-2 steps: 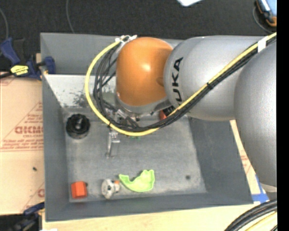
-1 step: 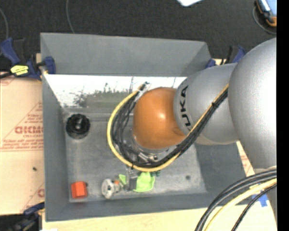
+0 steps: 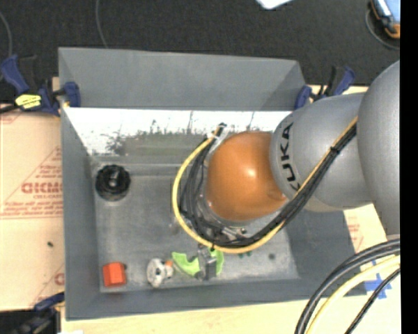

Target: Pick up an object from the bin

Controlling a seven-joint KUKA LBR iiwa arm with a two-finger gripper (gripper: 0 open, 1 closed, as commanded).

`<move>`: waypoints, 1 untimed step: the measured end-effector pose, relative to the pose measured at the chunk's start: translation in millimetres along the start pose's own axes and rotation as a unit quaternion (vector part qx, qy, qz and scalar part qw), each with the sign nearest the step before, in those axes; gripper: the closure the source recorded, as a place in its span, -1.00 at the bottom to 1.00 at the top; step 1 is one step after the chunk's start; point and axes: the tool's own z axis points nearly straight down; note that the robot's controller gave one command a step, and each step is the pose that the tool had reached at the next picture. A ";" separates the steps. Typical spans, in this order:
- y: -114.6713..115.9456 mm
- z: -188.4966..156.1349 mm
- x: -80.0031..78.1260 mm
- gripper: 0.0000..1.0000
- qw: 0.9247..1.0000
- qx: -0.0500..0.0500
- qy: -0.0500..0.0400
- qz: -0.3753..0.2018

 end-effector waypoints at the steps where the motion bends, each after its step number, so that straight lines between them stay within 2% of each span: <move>1: -19.2 3.6 10.8 -1.00 1.000 0.000 0.001 0.007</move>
Offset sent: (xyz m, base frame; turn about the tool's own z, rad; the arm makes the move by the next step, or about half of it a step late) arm 0.0133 -0.0462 -0.0416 0.0970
